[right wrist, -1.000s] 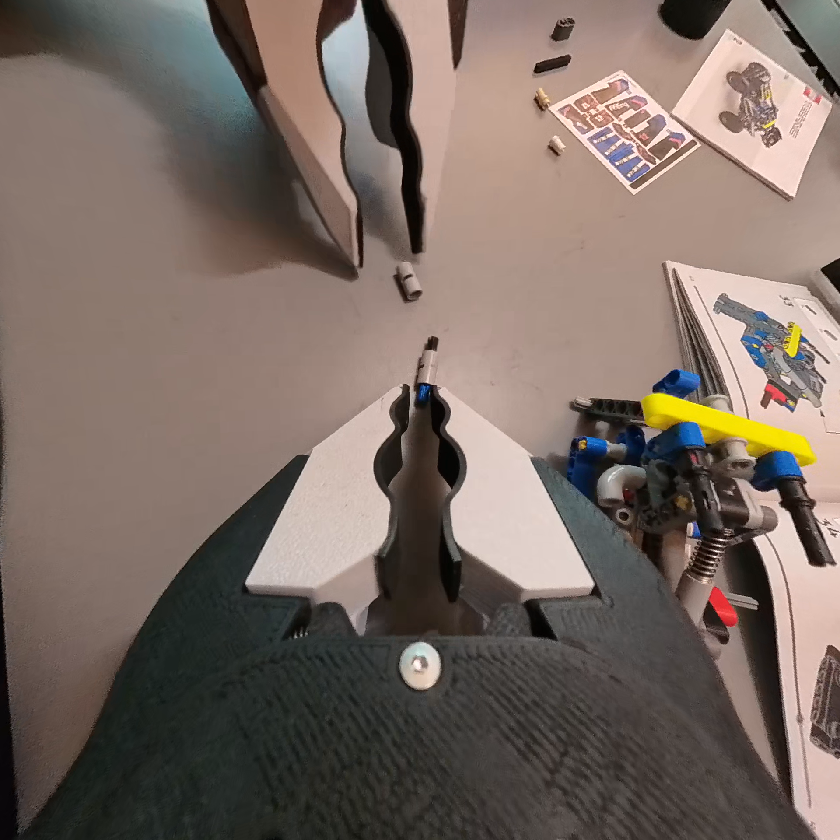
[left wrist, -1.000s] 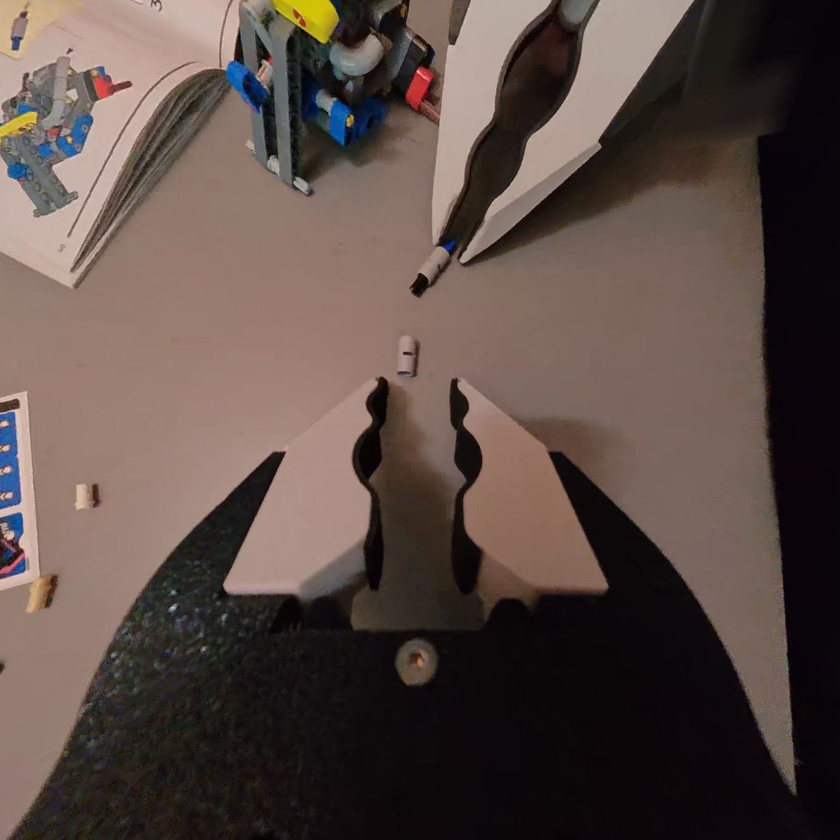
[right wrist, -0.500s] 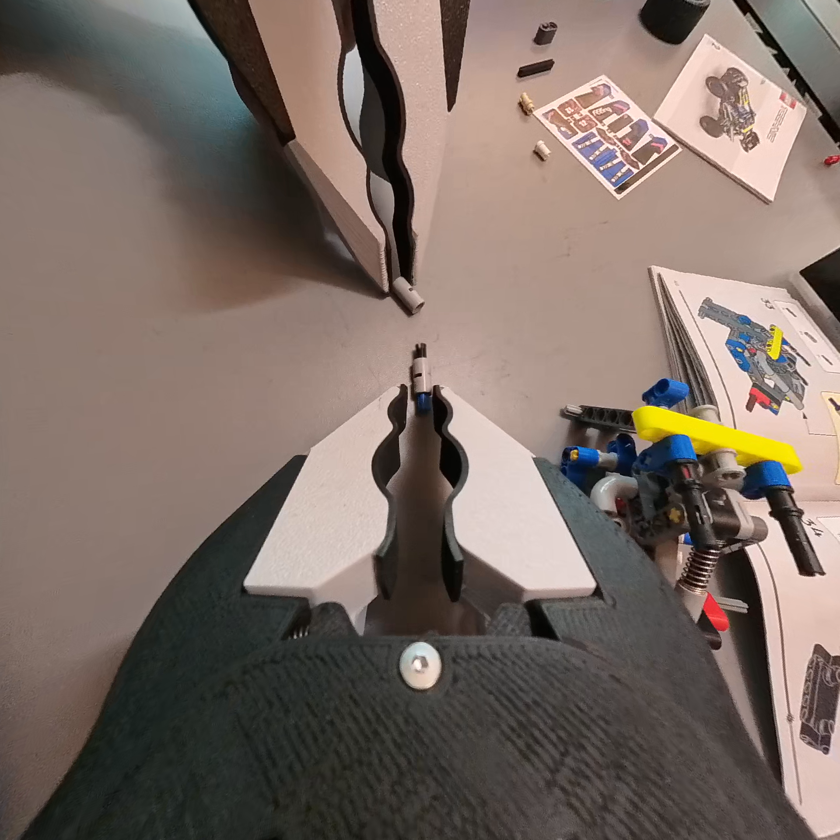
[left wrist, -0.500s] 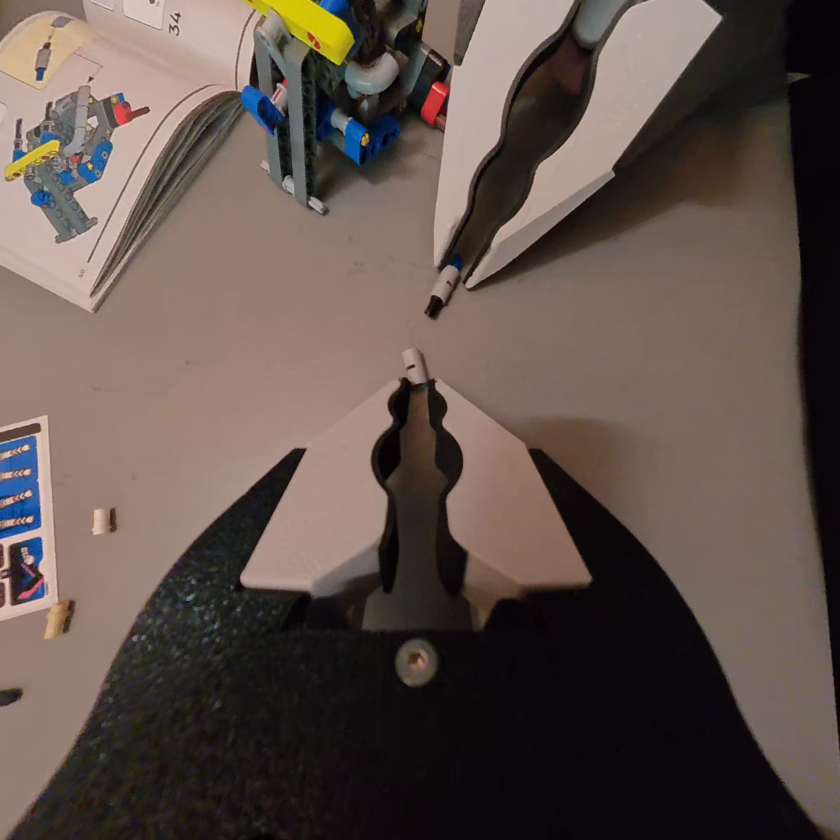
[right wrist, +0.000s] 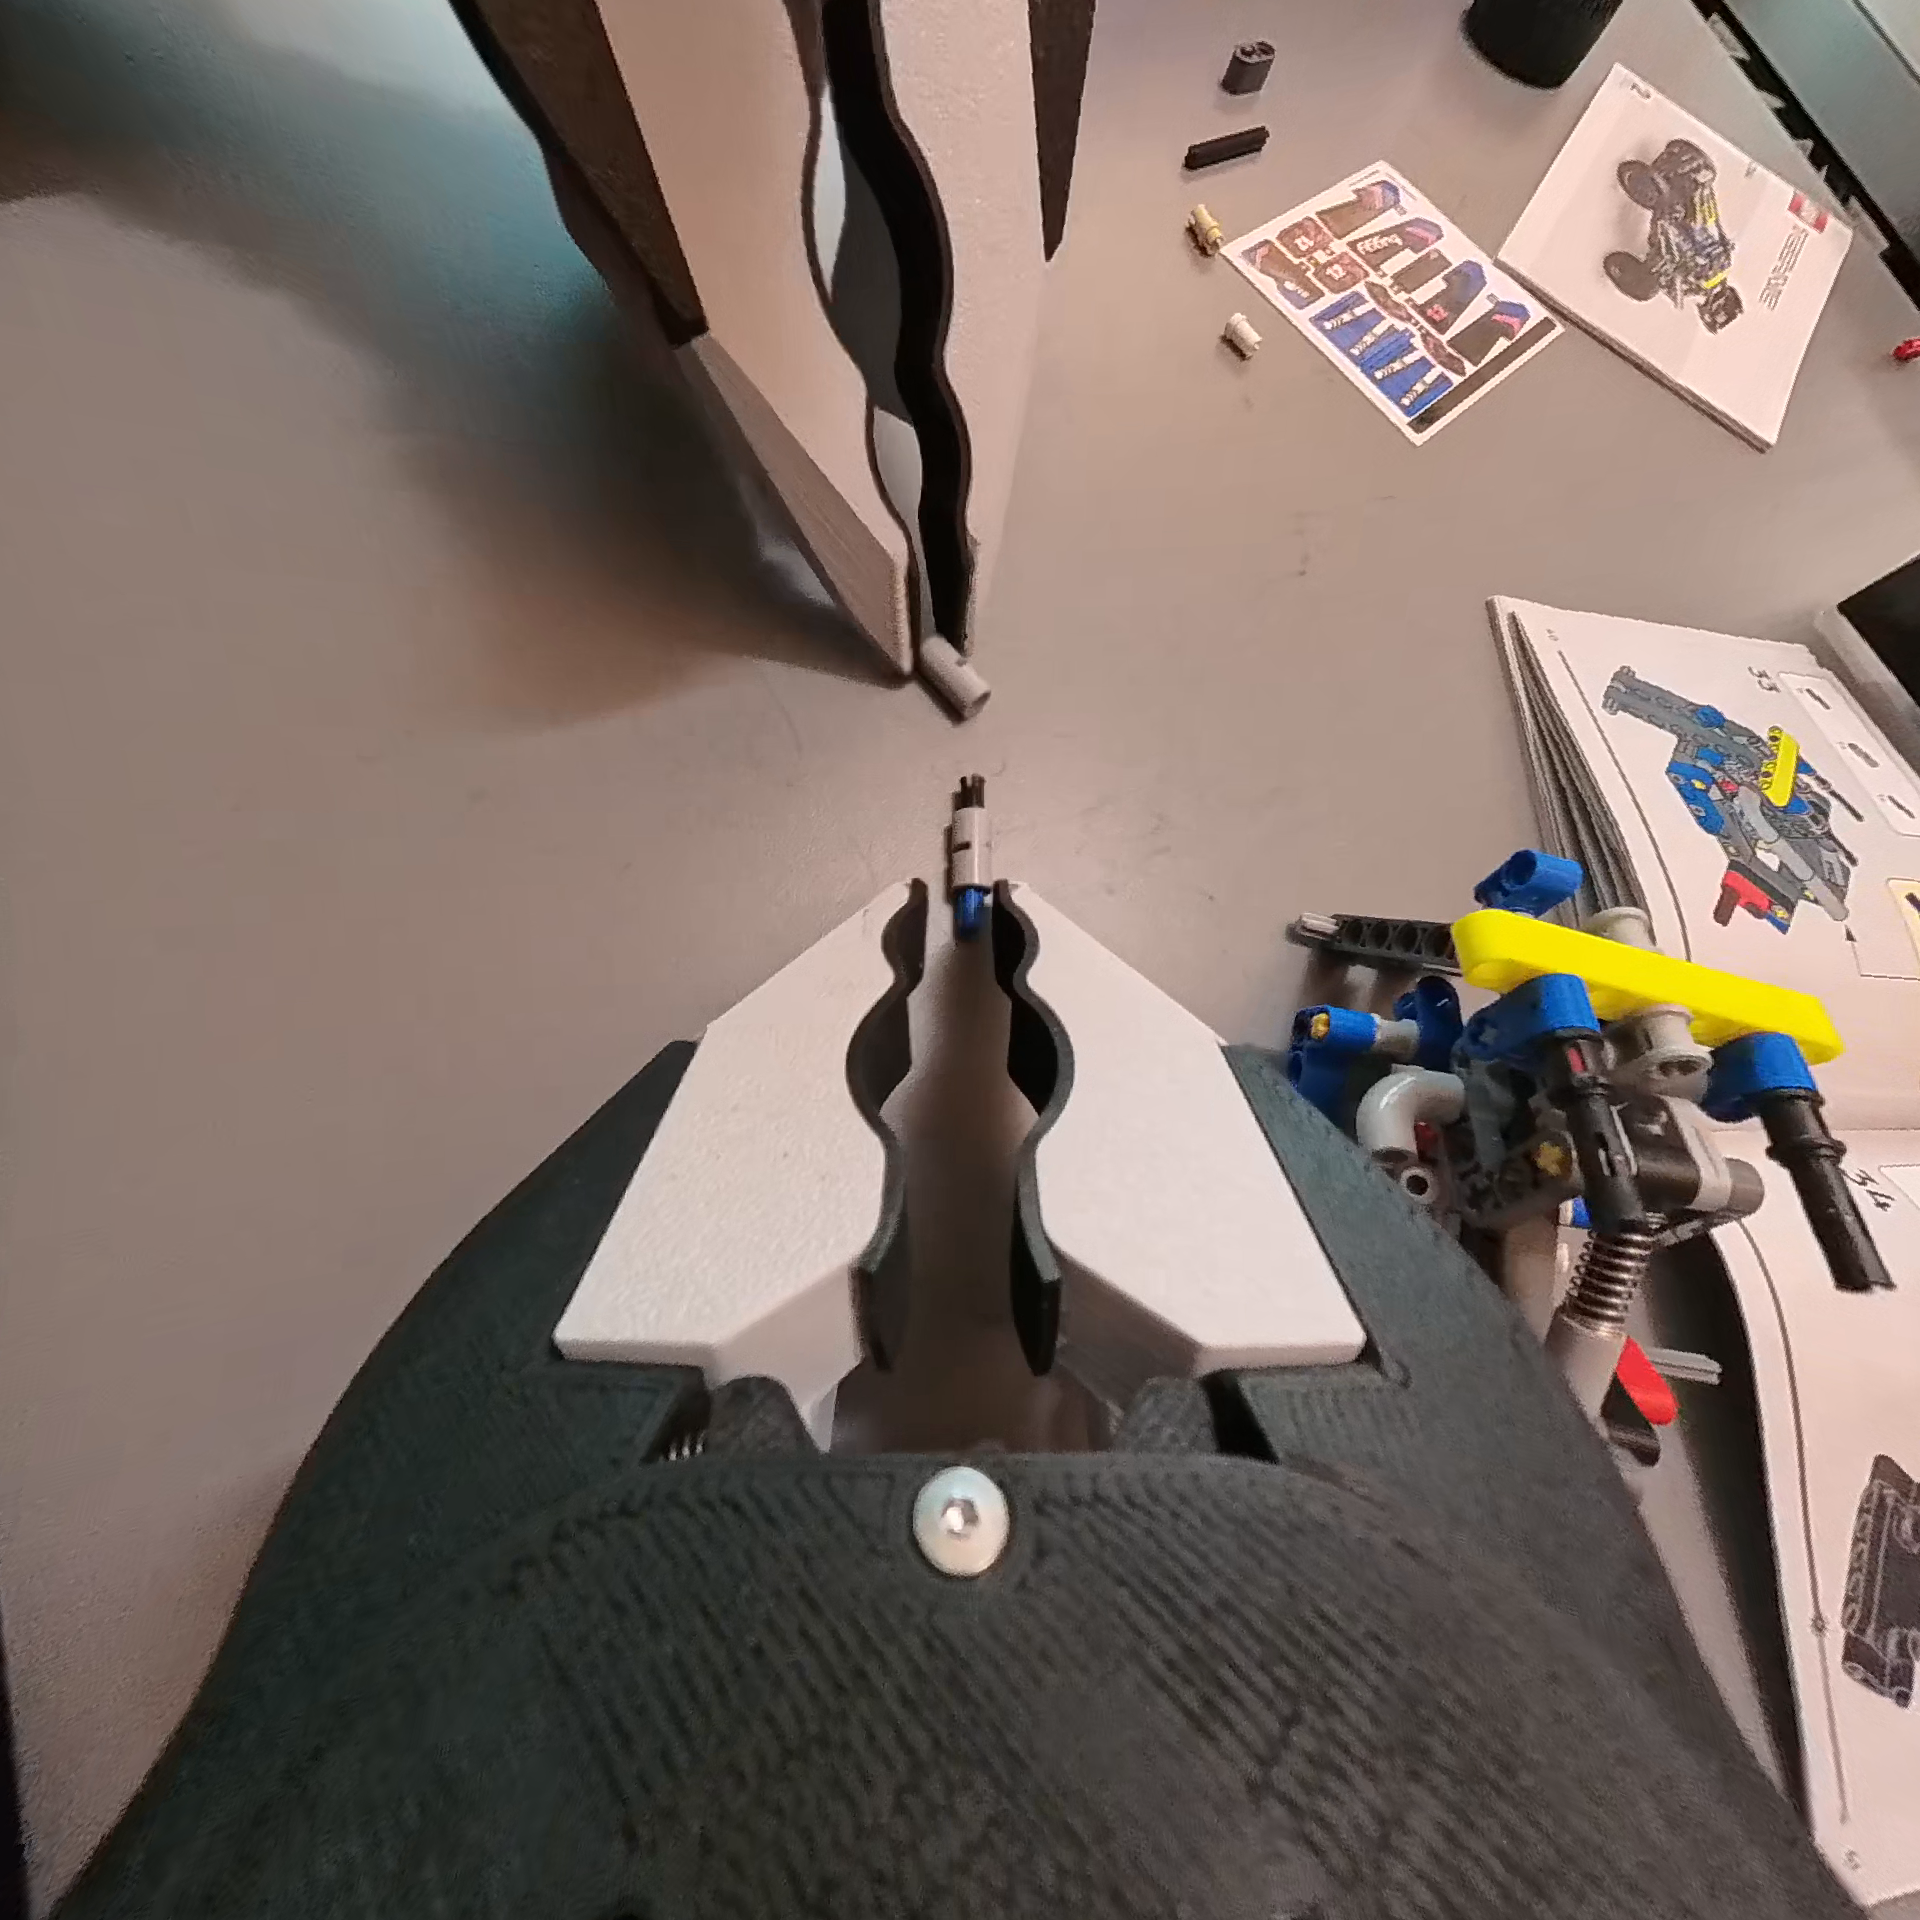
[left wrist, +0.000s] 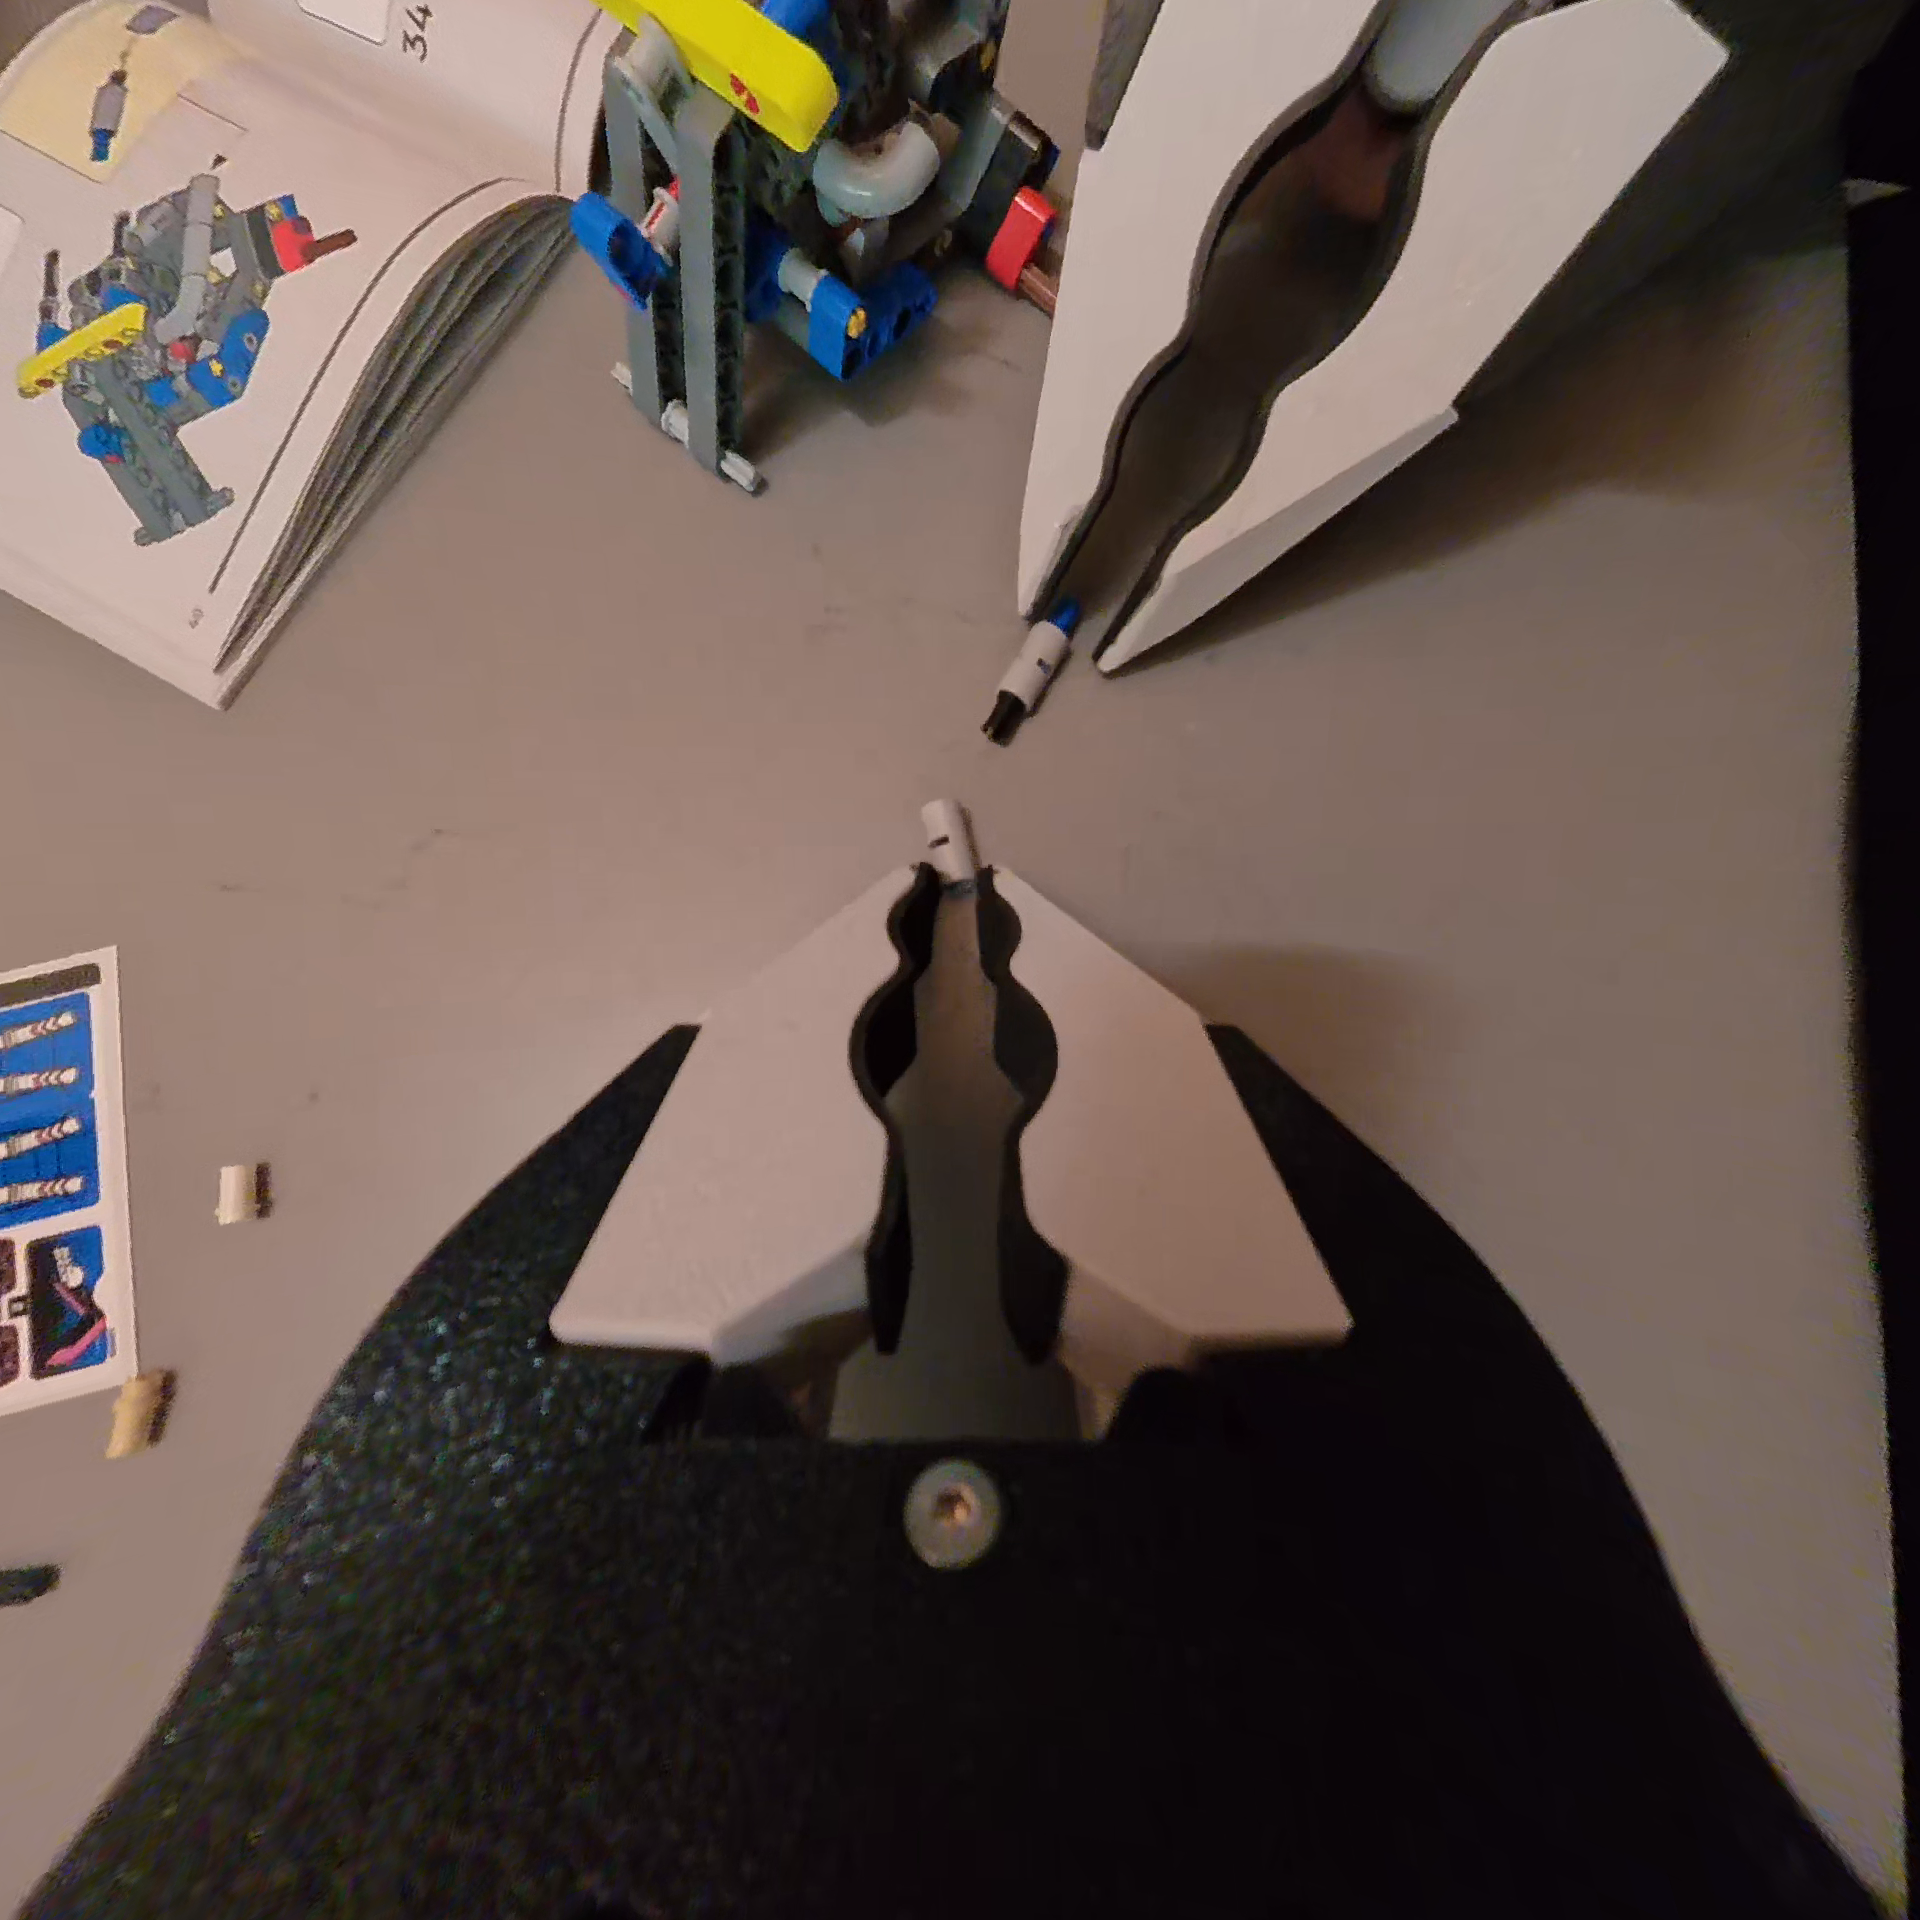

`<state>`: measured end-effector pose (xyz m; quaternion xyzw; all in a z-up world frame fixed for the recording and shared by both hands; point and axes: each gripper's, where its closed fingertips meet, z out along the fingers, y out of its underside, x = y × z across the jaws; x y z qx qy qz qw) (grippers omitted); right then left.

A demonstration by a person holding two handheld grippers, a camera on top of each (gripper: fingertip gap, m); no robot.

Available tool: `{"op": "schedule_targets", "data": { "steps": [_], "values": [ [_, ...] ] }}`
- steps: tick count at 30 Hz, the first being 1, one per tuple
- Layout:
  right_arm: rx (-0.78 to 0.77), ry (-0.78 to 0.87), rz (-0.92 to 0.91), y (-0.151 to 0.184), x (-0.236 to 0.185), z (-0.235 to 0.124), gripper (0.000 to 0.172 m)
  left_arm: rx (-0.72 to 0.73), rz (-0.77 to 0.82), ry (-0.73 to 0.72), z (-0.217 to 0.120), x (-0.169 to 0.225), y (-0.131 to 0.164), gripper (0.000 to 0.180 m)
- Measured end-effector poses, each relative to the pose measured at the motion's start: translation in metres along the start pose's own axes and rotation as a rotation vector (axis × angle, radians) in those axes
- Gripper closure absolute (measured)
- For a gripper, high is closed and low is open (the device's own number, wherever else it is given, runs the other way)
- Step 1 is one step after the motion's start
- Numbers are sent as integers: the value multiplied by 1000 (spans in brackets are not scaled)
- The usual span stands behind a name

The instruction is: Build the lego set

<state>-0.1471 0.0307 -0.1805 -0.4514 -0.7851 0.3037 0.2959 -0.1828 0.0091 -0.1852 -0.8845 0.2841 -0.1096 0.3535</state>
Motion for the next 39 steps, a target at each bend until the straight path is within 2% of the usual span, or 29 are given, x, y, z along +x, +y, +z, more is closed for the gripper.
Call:
{"op": "schedule_targets", "data": {
  "steps": [4, 11, 14, 16, 18, 20, 25, 28, 33, 39],
  "values": [
    [-5, 0, 16, 2, 0, -4, 157, 4, 81, -32, 0, 0, -1, 176],
    [113, -5, 138, -14, 7, -19, 155, 70, 429, -150, -2, 8, -16, 175],
    [175, -22, 103, -25, 4, -22, 155, 109, 384, -63, 0, 21, -20, 175],
    [219, -23, 32, -32, -2, -24, 156, 179, 287, 22, -3, 29, -27, 176],
    [220, -23, 37, -32, -3, -23, 157, 272, 247, 57, -11, 31, -38, 176],
    [224, -64, 108, -32, -4, -22, 156, 319, 283, 44, -18, 31, -43, 176],
    [315, -224, 287, -43, -12, -30, 151, 307, 384, -6, -21, 32, -43, 175],
    [344, -253, 300, -48, -16, -32, 150, 279, 444, -17, -20, 35, -42, 175],
    [306, -230, 208, -44, -21, -28, 160, 284, 491, -30, -21, 38, -46, 175],
    [333, -250, 266, -47, -18, -31, 155, 227, 583, -80, -18, 35, -41, 176]
  ]
}}
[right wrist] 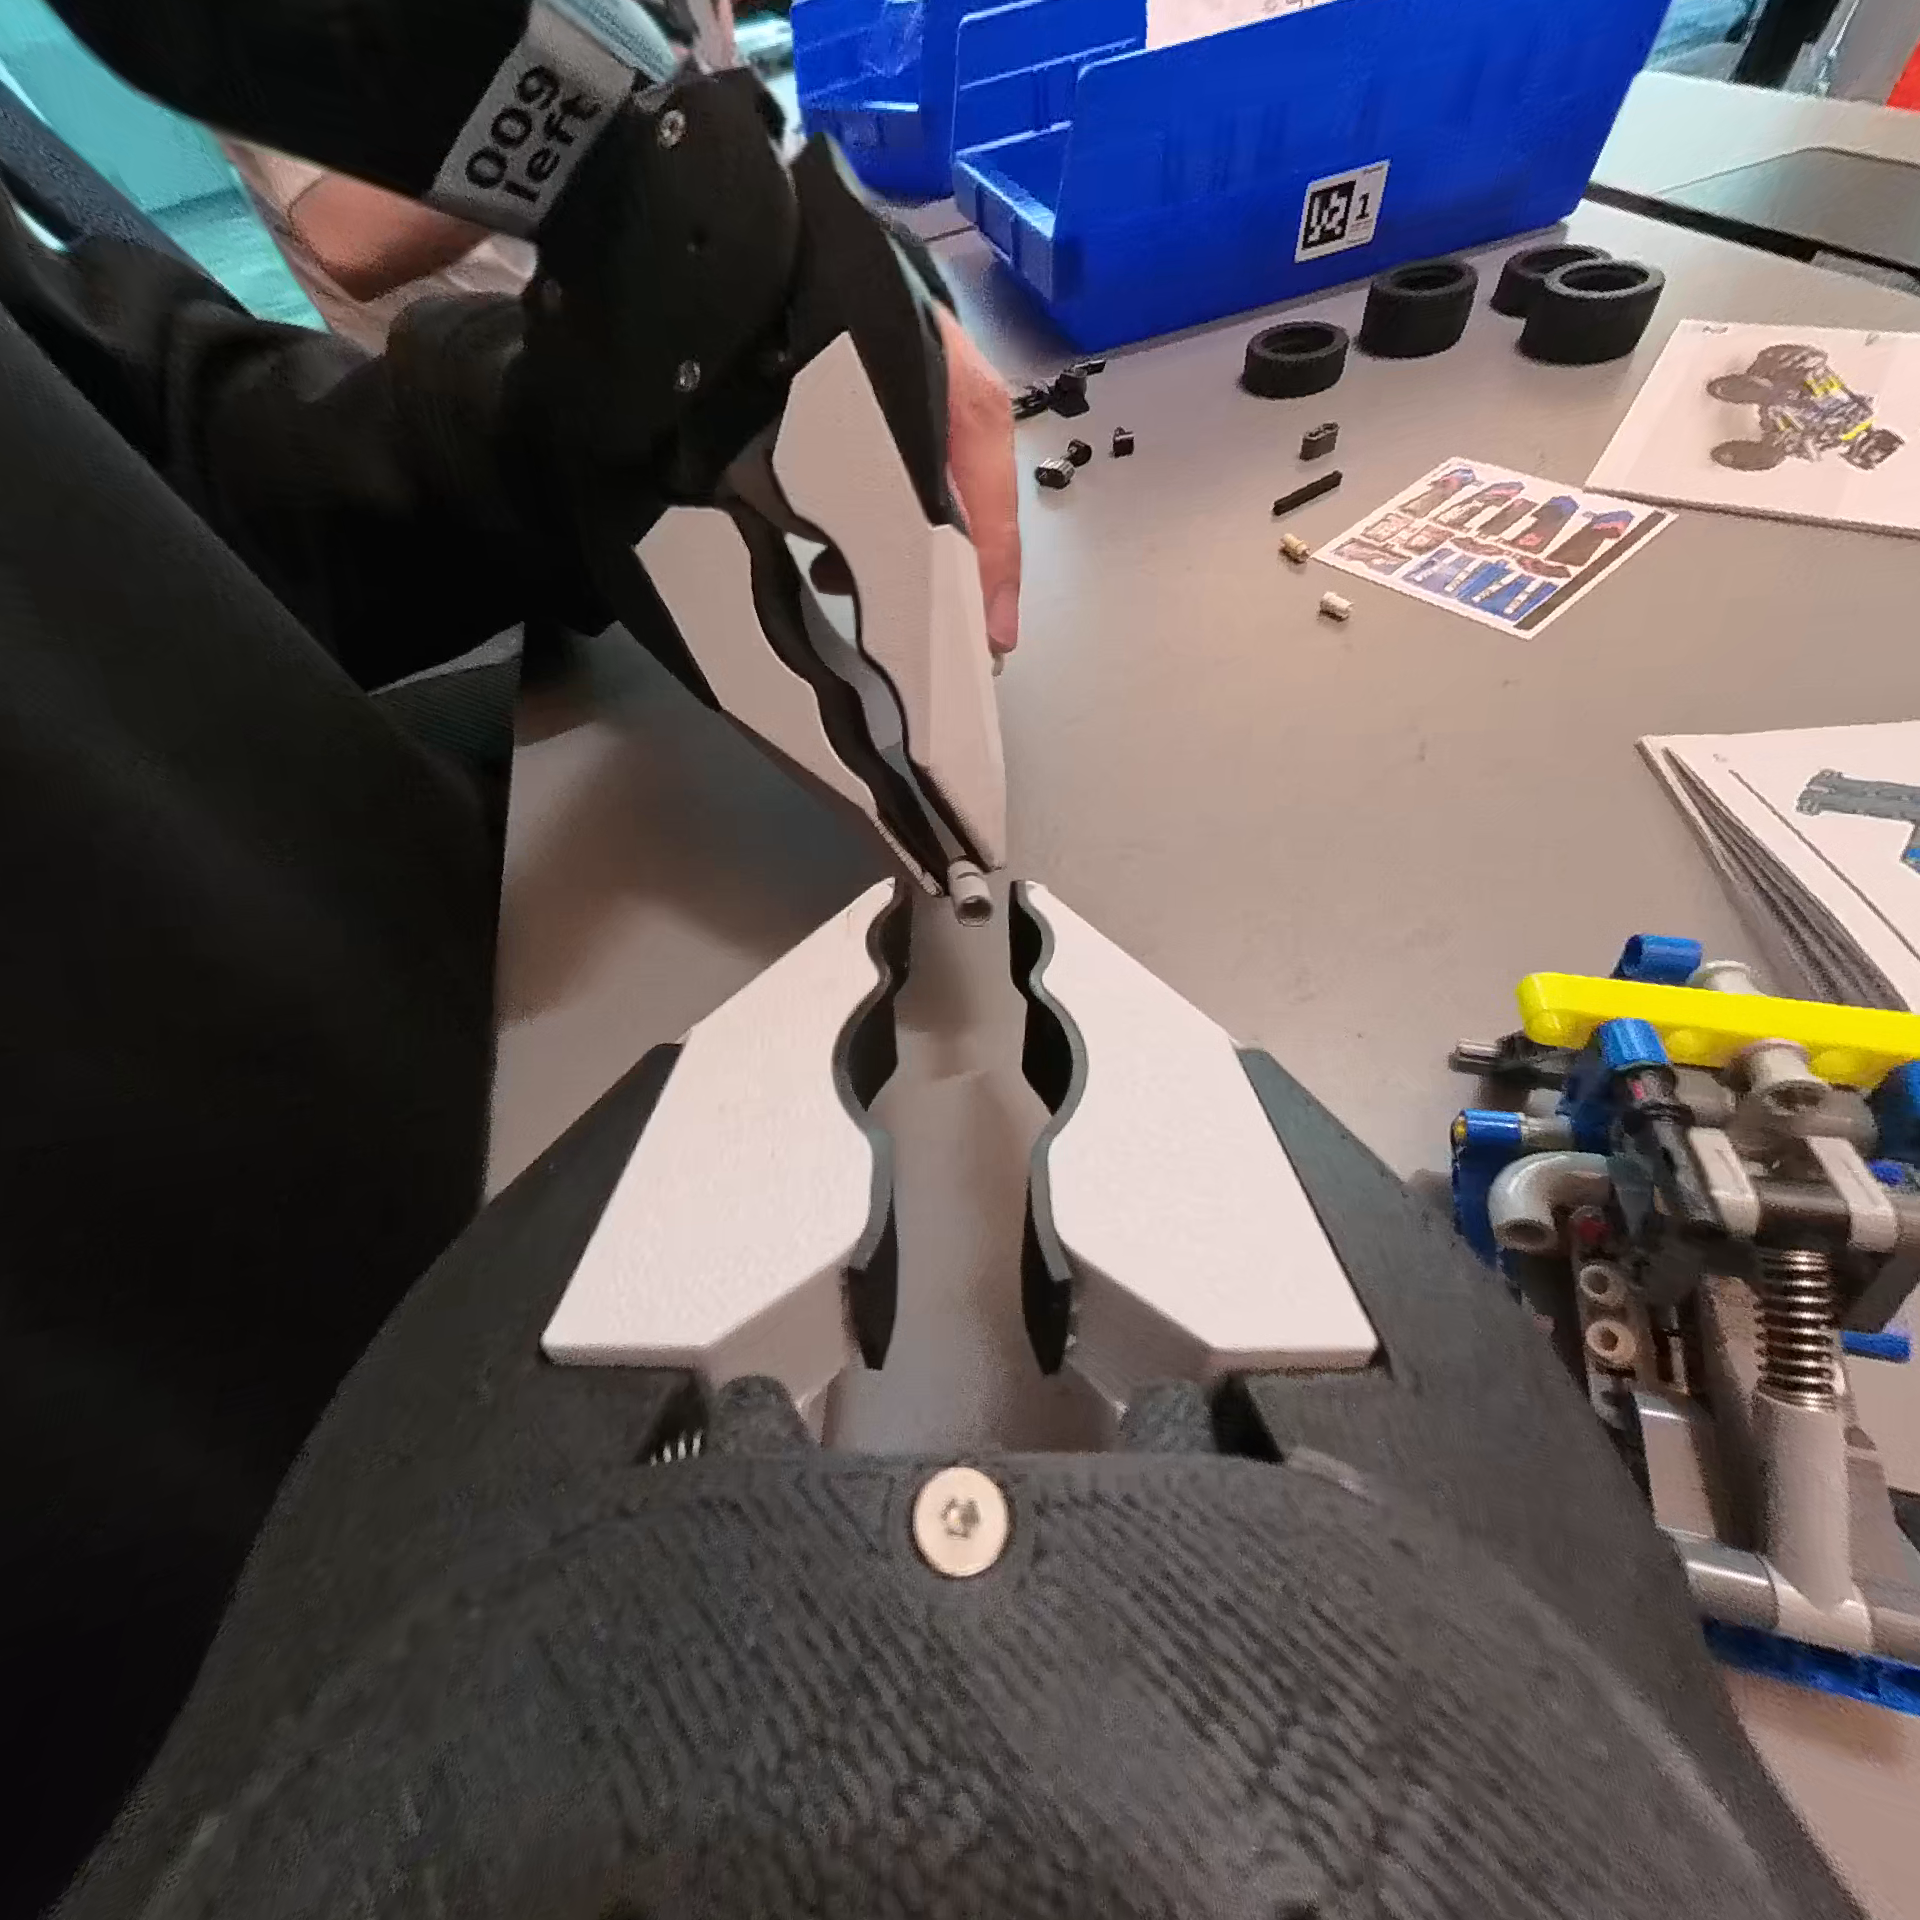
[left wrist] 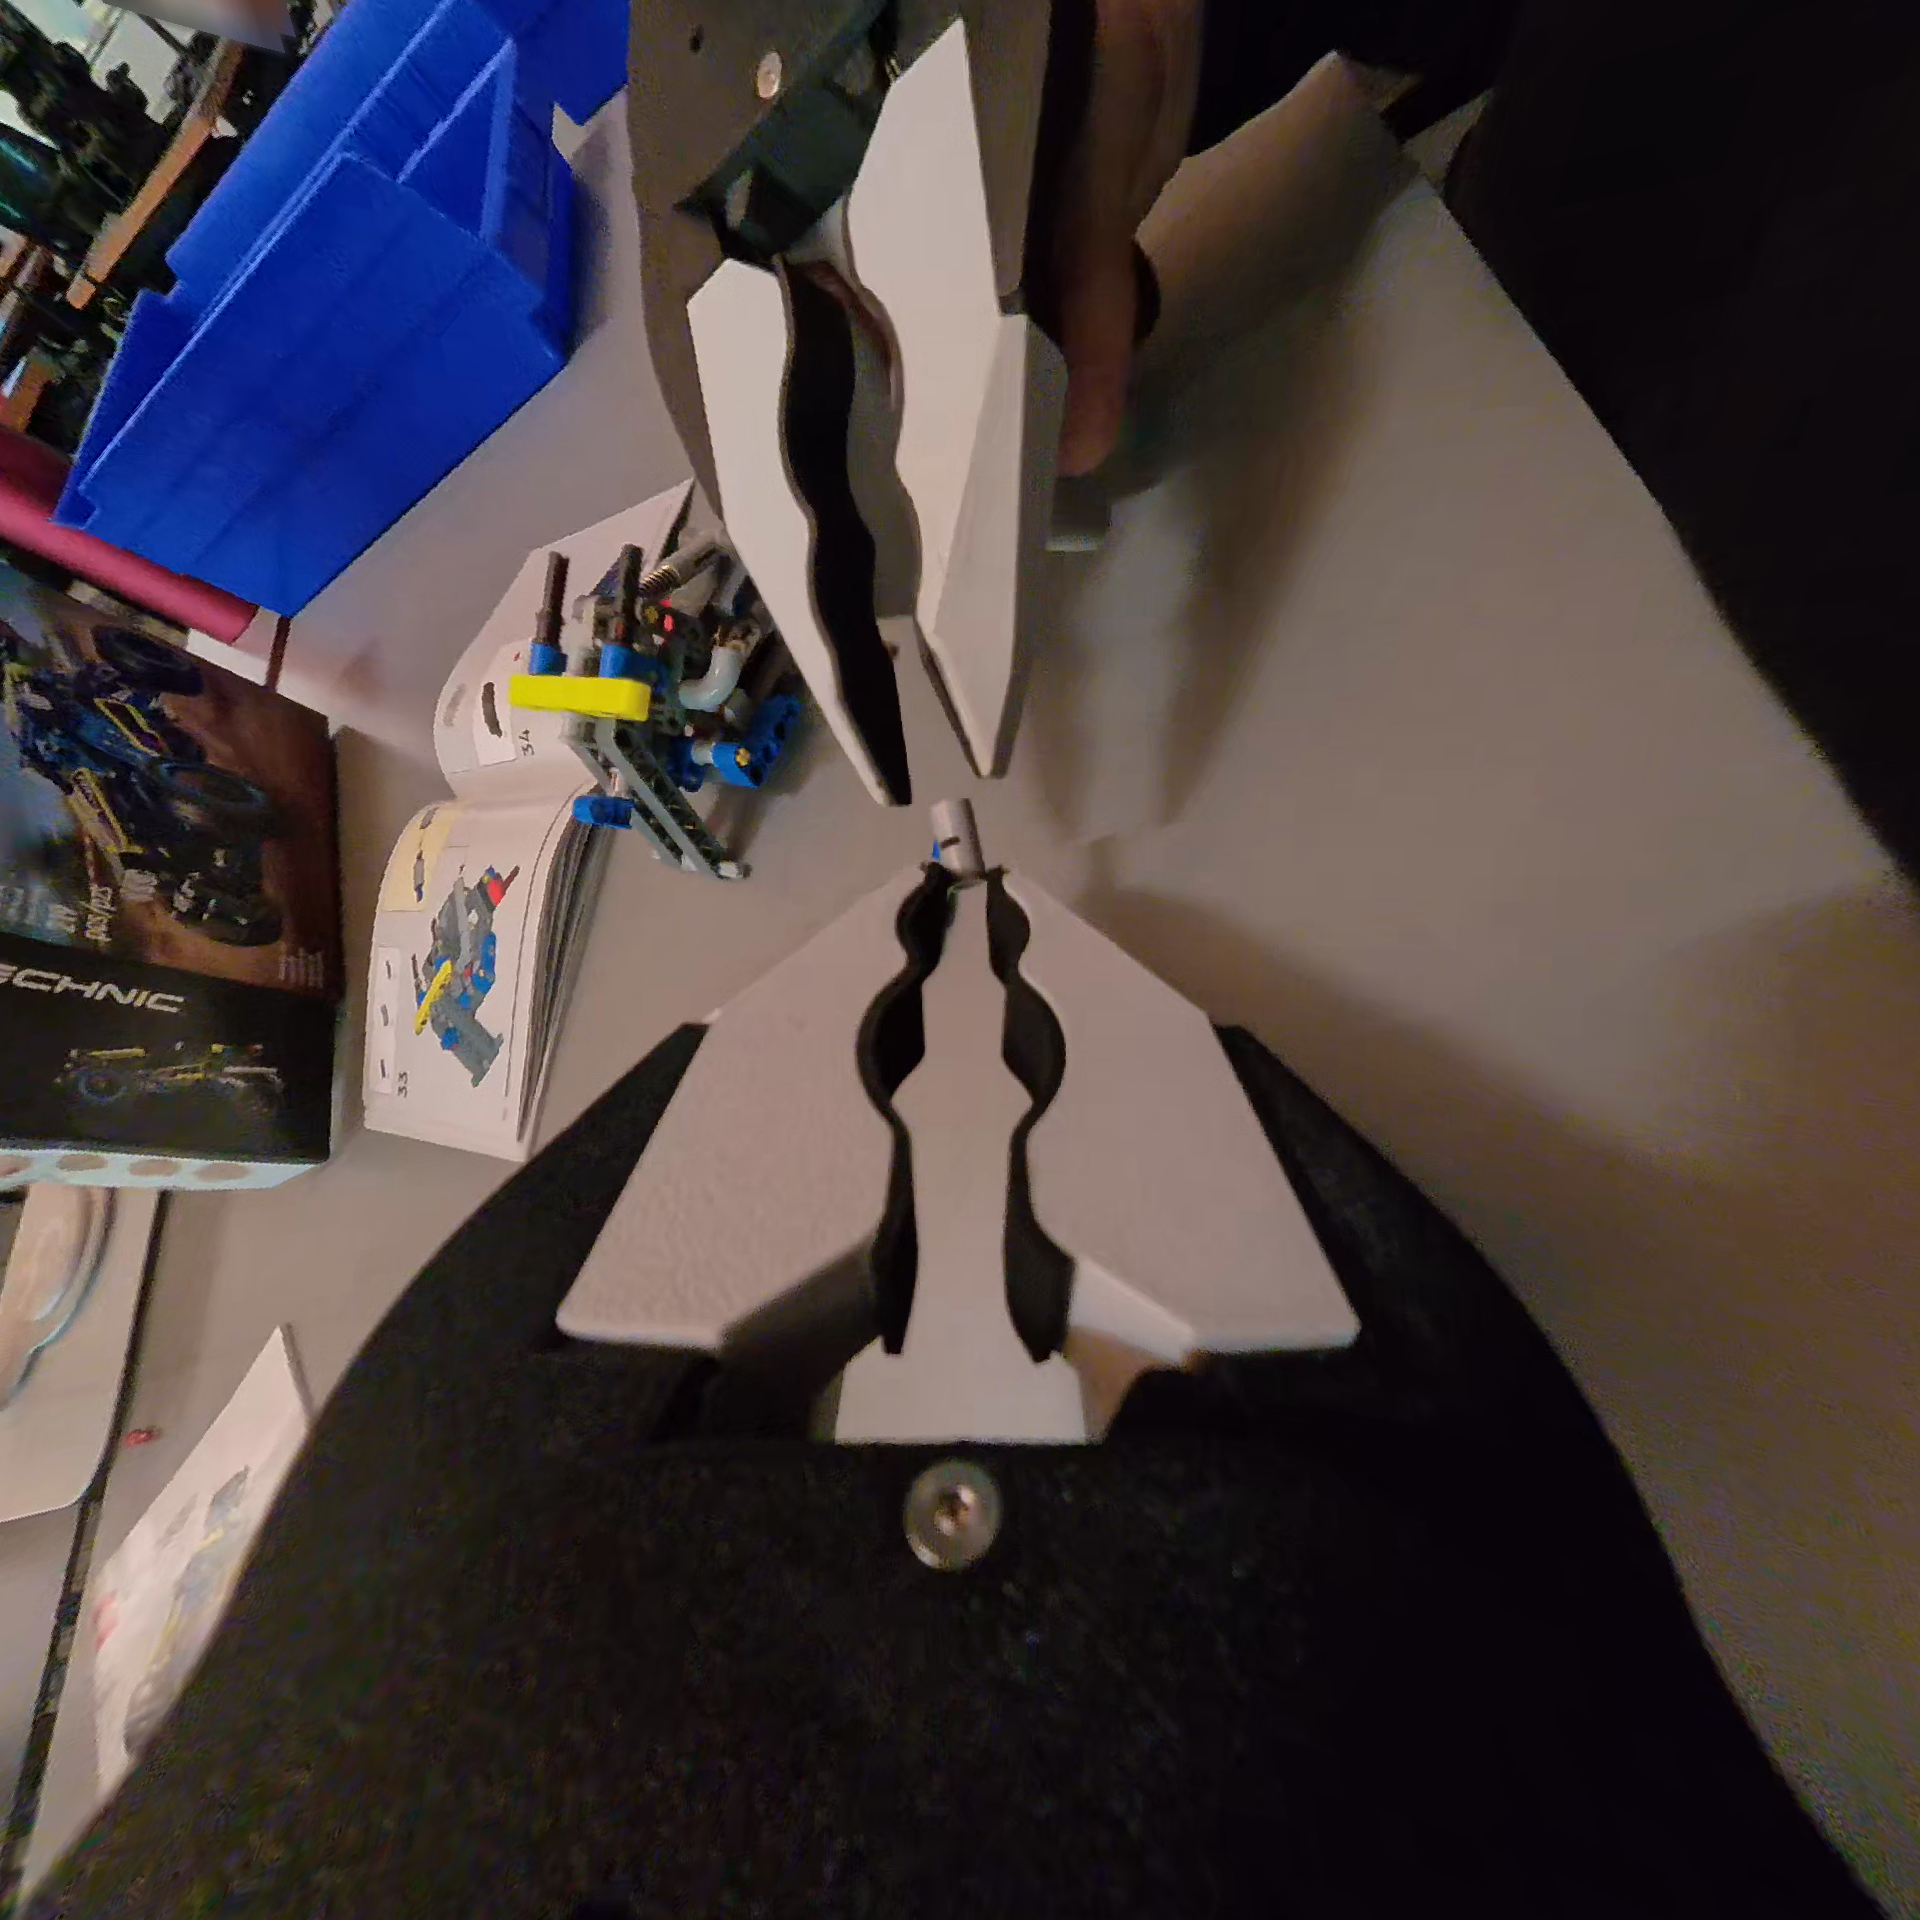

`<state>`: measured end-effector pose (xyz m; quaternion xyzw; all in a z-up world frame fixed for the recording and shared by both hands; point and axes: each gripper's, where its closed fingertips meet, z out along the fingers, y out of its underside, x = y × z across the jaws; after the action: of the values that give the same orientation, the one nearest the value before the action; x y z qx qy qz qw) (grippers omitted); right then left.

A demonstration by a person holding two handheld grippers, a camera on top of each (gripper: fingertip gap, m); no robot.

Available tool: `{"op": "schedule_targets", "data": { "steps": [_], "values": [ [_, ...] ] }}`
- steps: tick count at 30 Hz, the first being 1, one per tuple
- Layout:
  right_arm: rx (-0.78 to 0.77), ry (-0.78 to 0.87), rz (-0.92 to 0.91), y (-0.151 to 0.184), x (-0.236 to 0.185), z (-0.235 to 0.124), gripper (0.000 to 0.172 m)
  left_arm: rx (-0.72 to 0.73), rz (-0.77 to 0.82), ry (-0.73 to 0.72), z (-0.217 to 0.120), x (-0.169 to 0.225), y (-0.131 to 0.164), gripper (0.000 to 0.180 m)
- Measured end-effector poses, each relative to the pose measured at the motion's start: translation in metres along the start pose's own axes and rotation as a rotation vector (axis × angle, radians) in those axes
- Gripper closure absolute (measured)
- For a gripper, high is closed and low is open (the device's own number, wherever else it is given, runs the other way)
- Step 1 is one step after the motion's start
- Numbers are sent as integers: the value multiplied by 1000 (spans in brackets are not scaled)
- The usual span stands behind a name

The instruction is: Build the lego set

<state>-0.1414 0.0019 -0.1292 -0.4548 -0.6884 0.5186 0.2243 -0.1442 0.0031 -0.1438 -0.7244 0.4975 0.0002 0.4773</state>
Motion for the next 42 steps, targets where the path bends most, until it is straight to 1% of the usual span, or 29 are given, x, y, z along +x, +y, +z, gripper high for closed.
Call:
{"op": "schedule_targets", "data": {
  "steps": [3, 6, 9, 10, 12, 16, 17, 18, 20, 22, 23, 25, 26, 28, 31, 34, 35, 36, 39, 40, 42],
  "values": [
    [-3, -10, 17, 0, -1, 1, 157, -1, 37, -12, 1, 0, -3, 176],
    [-14, -1, 17, 1, 0, 4, 166, -2, 58, -20, 2, 0, -5, 176],
    [-24, 18, 7, 2, 2, 5, 166, -19, 88, -45, 2, -2, -4, 176],
    [-24, 29, 12, 2, 4, 5, 166, -21, 96, -53, 2, -3, -4, 176],
    [-25, 47, 33, 3, 7, 4, 153, -18, 114, -65, 2, -4, -5, 176],
    [-27, 21, 40, 3, 4, 5, 165, -26, 134, -83, 2, -6, -6, 176],
    [-28, 21, 35, 3, 3, 5, 166, -27, 126, -84, 2, -7, -6, 176],
    [-29, 24, 18, 2, 3, 6, 166, -24, 99, -81, 2, -6, -5, 176],
    [-24, 42, -62, 0, 2, 6, 166, 16, -39, -40, 1, -4, -7, 175],
    [28, 141, -240, -12, 6, 3, 167, 83, -285, -31, -4, -15, -9, 173],
    [62, 191, -344, -20, 6, 1, 167, 120, -425, 2, -6, -18, -9, 171],
    [98, 264, -522, -29, 5, -2, 167, 217, -671, 158, -13, -14, -17, 165],
    [97, 270, -597, -29, 2, -1, 167, 256, -772, 216, -16, -14, -20, 159],
    [97, 295, -704, -30, -2, 1, 166, 329, -894, 314, -22, -14, -26, 158],
    [127, 302, -763, -36, -9, 0, 167, 393, -949, 408, -27, -10, -33, 162],
    [119, 242, -791, -35, -19, 3, 167, 434, -981, 481, -30, -6, -40, 162],
    [110, 240, -818, -34, -21, 4, 167, 453, -993, 501, -31, -5, -42, 167],
    [100, 239, -835, -32, -22, 5, 167, 448, -1005, 501, -30, -6, -41, 172],
    [48, 248, -845, -26, -19, 9, 166, 409, -1000, 497, -26, -3, -34, 173],
    [38, 254, -837, -25, -18, 10, 166, 401, -982, 482, -25, -3, -31, 174],
    [43, 233, -772, -23, -18, 11, 166, 375, -888, 424, -23, -2, -28, 175]
  ]
}}
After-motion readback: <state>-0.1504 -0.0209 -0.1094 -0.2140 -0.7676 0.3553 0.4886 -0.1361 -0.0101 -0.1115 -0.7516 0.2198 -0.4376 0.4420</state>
